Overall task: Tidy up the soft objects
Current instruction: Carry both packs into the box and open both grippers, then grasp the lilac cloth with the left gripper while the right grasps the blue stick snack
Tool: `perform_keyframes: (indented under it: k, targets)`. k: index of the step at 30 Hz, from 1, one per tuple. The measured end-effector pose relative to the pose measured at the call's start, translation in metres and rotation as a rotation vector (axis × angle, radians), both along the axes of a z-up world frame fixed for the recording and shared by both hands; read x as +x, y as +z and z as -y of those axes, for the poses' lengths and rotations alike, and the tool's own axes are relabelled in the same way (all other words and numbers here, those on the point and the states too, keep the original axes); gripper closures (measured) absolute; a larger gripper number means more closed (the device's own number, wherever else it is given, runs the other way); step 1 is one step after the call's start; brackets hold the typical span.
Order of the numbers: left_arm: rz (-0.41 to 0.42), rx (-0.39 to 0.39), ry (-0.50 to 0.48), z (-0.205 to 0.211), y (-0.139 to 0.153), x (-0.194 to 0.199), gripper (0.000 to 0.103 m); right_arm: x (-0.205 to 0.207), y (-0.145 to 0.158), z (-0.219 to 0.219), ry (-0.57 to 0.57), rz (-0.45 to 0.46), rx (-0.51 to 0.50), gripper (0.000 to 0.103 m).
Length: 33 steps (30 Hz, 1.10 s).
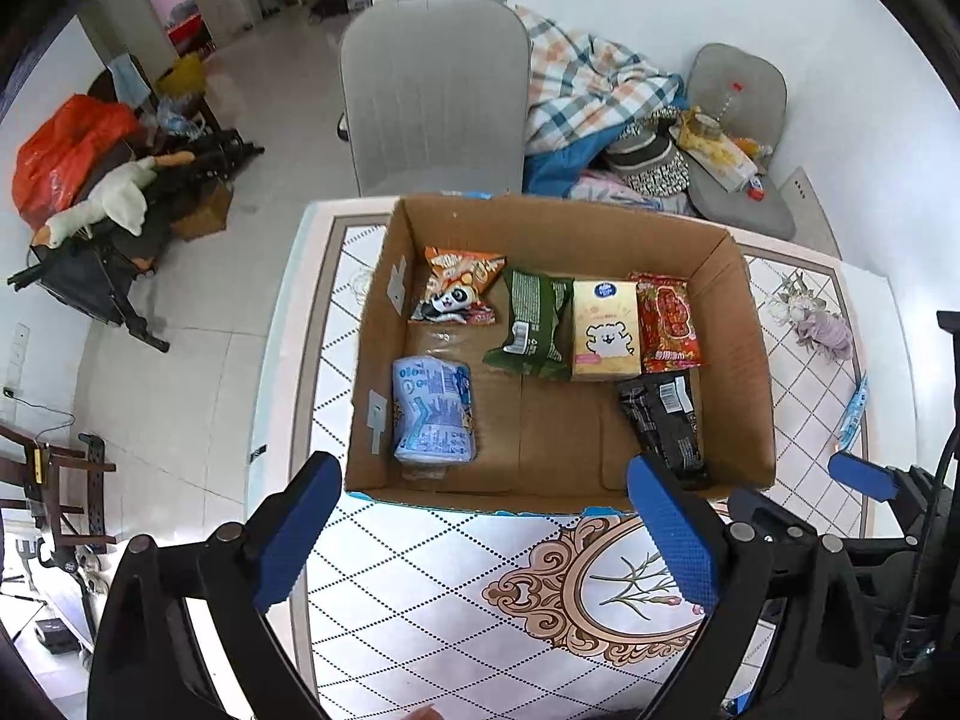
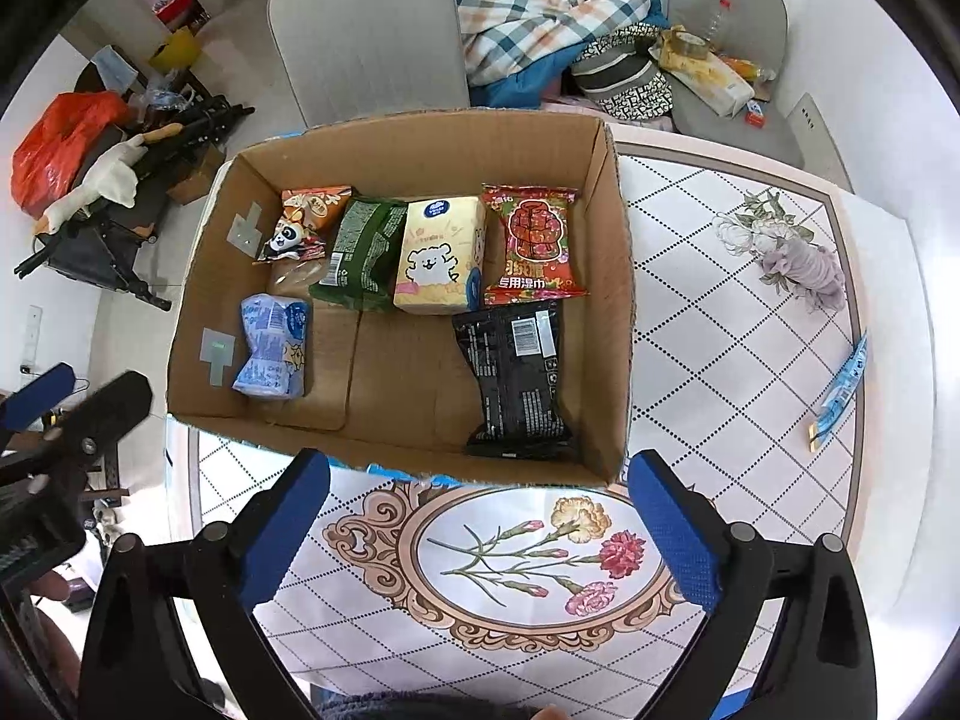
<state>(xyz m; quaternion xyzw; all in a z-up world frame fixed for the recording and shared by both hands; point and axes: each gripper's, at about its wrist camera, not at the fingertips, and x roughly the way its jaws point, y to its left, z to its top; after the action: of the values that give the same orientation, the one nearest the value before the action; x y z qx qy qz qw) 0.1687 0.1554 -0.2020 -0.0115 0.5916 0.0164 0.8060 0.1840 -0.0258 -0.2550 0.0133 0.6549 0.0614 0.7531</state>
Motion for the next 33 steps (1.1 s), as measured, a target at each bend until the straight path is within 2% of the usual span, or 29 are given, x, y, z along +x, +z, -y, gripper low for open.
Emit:
perform_keyframes:
  k: [8,10,15,23,26,29,30,33]
  targets:
    - [0.028,0.001,0.012,0.018,0.016,-0.007,0.001,-0.01,0.018,0.016,-0.008,0.019,0.089,0.001]
    - [0.042,0.017,-0.017,0.037,0.02,-0.004,0.001,-0.009,0.02,0.028,-0.027,0.021,0.103,0.001]
    - [0.076,0.082,-0.131,0.109,0.023,0.011,0.001,-0.005,0.014,0.1,-0.149,0.01,0.114,0.001]
    - [0.091,0.25,-0.428,0.276,-0.016,0.067,0.001,-0.002,-0.037,0.286,-0.469,-0.065,0.07,0.001]
    - [0.079,0.328,-0.53,0.34,-0.046,0.093,0.001,0.003,-0.065,0.352,-0.592,-0.1,0.08,0.001]
    - [0.055,0.397,-0.592,0.388,-0.078,0.115,0.001,0.016,-0.106,0.41,-0.707,-0.157,0.132,0.002]
    - [0.043,0.408,-0.609,0.399,-0.087,0.121,0.001,0.022,-0.123,0.426,-0.741,-0.181,0.165,0.004]
    - [-0.007,0.452,-0.66,0.435,-0.12,0.14,0.001,0.035,-0.16,0.45,-0.775,-0.246,0.198,0.017]
